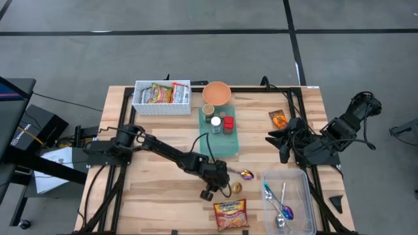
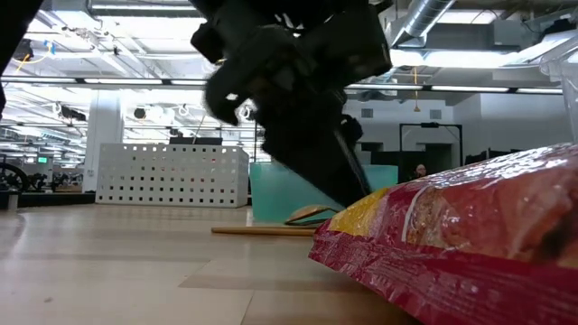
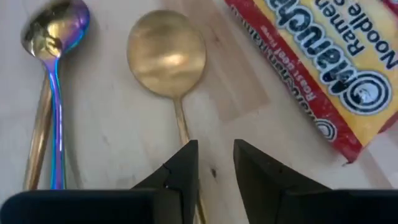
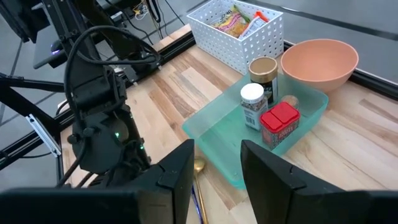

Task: Pick & Place Food Item
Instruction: Put the gold spoon into the transparent bin

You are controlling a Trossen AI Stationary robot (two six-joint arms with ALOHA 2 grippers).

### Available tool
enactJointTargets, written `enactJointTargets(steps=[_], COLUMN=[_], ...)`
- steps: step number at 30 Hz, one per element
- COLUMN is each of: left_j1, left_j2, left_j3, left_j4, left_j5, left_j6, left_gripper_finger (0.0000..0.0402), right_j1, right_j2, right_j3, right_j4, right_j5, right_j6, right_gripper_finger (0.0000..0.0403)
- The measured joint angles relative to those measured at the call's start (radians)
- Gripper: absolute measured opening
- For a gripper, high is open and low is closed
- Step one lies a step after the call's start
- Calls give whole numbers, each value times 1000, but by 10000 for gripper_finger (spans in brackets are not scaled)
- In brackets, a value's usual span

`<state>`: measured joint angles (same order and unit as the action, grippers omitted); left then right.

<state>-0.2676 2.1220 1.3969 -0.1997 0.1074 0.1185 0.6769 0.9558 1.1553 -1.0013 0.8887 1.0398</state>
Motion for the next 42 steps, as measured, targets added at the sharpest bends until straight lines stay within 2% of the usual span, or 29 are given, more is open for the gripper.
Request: enactJointTargets(steps=[4,7,15,18,22,26,30,34,42], left_j1=[-3,-3,-15,-34,-49,-48,-48,-48,-63], left_j2=[-6,-11,-11,-13,-14,-19,-63,-131,-276], left_j3=[-55,-105,-158,-177,-186,-190,-196,-205,-200], left_j4=[34,53,72,77,81,93,93,24,19], left_j5=[-12,-59,-130,-151,-190,-178,-197,-246,-368], left_j6=[-22,-34,-87,-102,-182,-269,-319,-338,-383], left_gripper_finger=[94,94,92,73,16,10,8,6,6], right_j1=[0,0,0,0,0,0,0,0,0], right_j2=[0,0,0,0,0,0,0,0,0], right_j3=[0,0,0,0,0,-1,-1,-1,-1], right_j4=[1,0,10,10,9,10,12,24,73], right_j5=[2,3,3,3,3,3,3,3,2], right_j6=[0,0,0,0,0,-3,-4,-32,-97], right_gripper_finger=[127,127,127,127,127,127,127,127,127])
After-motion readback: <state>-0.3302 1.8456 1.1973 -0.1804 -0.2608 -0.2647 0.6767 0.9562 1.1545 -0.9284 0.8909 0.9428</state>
